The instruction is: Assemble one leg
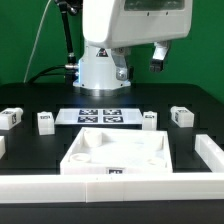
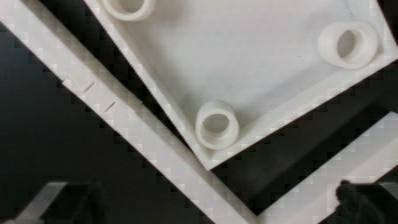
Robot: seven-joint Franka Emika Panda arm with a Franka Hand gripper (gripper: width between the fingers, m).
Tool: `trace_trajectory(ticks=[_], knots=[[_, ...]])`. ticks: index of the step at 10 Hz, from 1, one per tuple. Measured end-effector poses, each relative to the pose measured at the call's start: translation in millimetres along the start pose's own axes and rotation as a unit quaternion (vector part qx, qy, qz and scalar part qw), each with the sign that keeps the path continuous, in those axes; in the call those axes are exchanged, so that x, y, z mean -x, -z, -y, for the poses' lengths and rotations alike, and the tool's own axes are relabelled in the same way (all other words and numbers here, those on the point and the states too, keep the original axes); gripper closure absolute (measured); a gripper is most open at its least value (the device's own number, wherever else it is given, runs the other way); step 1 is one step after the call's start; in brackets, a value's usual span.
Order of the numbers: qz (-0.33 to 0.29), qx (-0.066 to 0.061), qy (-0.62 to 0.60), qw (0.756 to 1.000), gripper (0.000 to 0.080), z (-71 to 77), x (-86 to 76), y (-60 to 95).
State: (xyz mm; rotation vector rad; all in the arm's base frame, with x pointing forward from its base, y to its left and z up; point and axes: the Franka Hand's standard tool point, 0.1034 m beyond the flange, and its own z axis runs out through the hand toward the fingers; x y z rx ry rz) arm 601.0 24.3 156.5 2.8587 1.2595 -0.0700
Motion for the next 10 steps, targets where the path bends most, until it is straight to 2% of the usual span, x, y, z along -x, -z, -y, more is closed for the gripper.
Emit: trace_trajectory(ticks=[7, 9, 10], knots=[[0.003, -0.003, 0.0, 1.0, 0.015, 1.8, 0.3, -0.7], [-0.001, -0.001, 0.058, 0.998, 0.015, 9.6, 7.0, -13.9], [0.005, -0.008, 0.1, 0.995, 0.015, 16.7, 13.5, -20.4]])
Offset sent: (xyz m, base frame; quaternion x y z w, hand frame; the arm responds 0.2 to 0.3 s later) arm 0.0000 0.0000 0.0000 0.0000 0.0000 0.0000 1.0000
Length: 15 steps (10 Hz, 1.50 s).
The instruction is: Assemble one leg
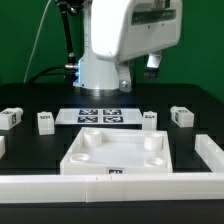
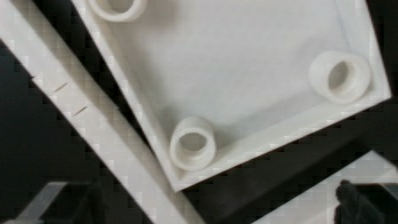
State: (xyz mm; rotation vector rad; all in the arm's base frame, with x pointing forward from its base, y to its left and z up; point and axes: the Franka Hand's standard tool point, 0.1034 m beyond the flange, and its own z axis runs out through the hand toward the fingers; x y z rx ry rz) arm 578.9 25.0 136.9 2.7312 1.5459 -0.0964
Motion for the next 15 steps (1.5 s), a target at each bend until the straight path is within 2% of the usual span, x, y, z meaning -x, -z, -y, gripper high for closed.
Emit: trace_trajectory(ticks=[3, 7, 8, 9, 10, 12, 14, 15], knots=[[0.005, -0.01, 0.069, 0.998, 0.015, 5.9, 10.3, -10.8], [0.005, -0.01, 0.069, 0.998, 0.015, 5.4, 10.8, -11.1], [0.001, -0.006, 0.082, 0.997, 0.015, 4.6, 13.3, -14.2], [-0.009, 0.006, 0.087, 0.996, 0.015, 14.8, 11.0, -25.4], [-0.012, 0.008, 0.093, 0.996, 0.015, 26.6, 10.4, -35.2], [-0.018, 0.011, 0.1, 0.995, 0.015, 41.3, 11.1, -49.3], [-0.019, 0.009, 0.104, 0.994, 0.015, 47.5, 18.2, -62.8], [-0.02, 0.011, 0.104, 0.994, 0.015, 46.1, 17.1, -60.8]])
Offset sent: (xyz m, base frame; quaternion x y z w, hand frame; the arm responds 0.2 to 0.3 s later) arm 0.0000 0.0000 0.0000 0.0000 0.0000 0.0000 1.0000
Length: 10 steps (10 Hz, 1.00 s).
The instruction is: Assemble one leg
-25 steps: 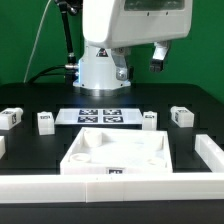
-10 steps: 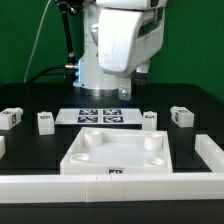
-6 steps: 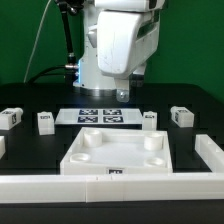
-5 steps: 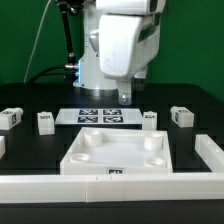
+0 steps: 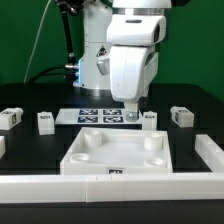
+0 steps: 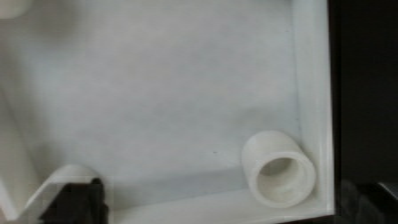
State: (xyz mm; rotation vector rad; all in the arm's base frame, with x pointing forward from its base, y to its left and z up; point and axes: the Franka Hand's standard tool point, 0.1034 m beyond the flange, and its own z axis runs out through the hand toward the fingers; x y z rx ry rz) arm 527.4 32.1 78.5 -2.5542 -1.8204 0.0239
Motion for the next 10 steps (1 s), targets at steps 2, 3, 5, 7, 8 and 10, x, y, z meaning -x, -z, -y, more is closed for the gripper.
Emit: trace_trajectory(ticks=[2, 3, 5, 7, 8, 10], knots=[[0.0, 0.0, 0.0, 1.0, 0.015, -0.1, 0.1, -0.2], [-0.002, 0.003, 0.002, 1.0, 0.015, 0.2, 0.1, -2.5], [-0.012, 0.012, 0.009, 1.0, 0.015, 19.2, 6.2, -29.9], [-0.014, 0.011, 0.011, 1.0, 0.015, 26.4, 6.6, -46.3], [-0.014, 0.009, 0.01, 1.0, 0.015, 28.2, 7.0, -51.6], [-0.012, 0.002, 0.007, 1.0, 0.015, 31.4, 11.1, -62.6]])
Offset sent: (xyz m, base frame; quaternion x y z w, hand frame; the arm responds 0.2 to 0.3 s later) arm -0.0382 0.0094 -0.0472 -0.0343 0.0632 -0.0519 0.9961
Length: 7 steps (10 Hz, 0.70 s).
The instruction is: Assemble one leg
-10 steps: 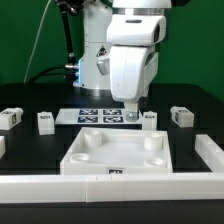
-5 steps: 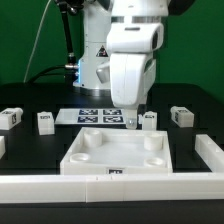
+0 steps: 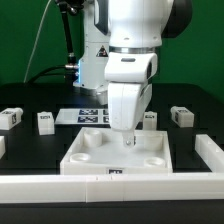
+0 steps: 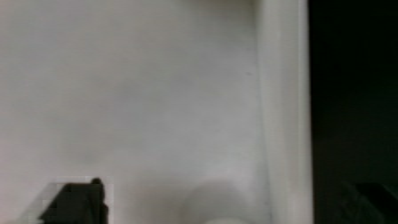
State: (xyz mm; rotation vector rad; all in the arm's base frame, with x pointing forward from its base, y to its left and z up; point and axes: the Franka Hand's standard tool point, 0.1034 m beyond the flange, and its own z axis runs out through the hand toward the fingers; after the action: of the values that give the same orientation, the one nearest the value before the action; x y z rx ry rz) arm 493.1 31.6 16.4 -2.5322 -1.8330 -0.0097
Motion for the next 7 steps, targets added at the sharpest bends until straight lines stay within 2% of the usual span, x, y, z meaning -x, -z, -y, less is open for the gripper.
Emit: trace_trajectory(ticks=[1, 2, 3, 5, 6, 7], knots=[[0.0, -0.001, -0.001, 1.0, 0.015, 0.1, 1.1, -0.9], [0.0, -0.001, -0.001, 1.0, 0.0274, 0.2, 1.1, -0.9], [0.001, -0.001, -0.001, 1.0, 0.0274, 0.4, 1.2, -1.0], [0.002, -0.005, -0.001, 1.0, 0.055, 2.9, 2.2, -2.4], [0.003, -0.007, -0.001, 1.0, 0.055, 3.8, 2.4, -2.8], [0.005, -0.012, 0.003, 1.0, 0.0701, 7.4, 2.6, -3.0]])
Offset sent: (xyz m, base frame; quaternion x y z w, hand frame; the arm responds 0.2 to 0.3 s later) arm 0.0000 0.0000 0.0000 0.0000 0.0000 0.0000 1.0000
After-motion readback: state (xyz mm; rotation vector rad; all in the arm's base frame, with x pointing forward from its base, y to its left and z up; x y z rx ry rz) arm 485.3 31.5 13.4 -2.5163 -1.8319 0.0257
